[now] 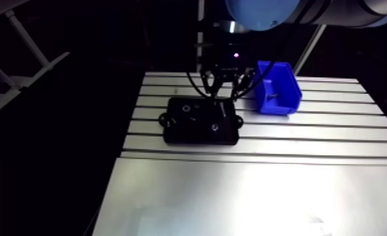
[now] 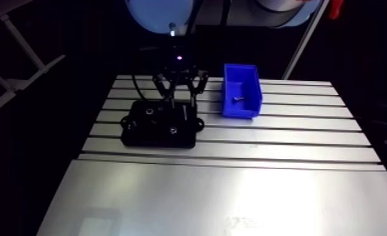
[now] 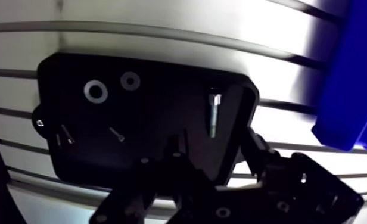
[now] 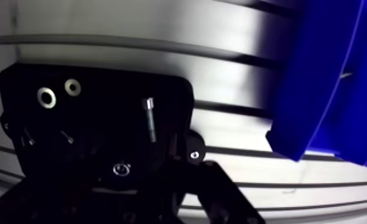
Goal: Pick up the M10 bolt from the tray and put it into the blue bin.
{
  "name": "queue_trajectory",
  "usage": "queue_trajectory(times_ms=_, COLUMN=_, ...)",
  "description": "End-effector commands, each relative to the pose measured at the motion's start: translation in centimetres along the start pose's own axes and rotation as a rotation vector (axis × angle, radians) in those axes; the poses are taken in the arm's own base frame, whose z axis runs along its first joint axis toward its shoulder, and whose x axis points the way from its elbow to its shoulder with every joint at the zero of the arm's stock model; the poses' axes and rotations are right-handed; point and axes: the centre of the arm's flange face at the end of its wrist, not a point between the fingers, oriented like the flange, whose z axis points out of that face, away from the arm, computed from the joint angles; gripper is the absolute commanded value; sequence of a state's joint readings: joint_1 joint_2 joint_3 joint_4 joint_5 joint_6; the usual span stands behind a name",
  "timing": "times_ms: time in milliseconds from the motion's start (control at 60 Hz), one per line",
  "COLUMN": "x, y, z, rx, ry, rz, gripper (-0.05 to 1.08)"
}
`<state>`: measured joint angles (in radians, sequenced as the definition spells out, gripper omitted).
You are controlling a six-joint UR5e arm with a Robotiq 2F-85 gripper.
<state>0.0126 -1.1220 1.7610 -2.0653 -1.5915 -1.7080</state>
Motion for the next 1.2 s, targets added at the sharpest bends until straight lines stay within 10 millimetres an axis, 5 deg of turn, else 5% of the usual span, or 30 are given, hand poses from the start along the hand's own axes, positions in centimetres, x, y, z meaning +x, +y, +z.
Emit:
queue_trajectory(times_ms=17, x=0.2, y=-0.1, z=1.5, rx=0.002, ry=-0.015, rz=-0.001, gripper=0.43)
queue_trajectory(times_ms=1200, x=0.6, y=0.1, z=2.6, rx=0.002, ry=-0.011, rz=-0.014, gripper=0.5)
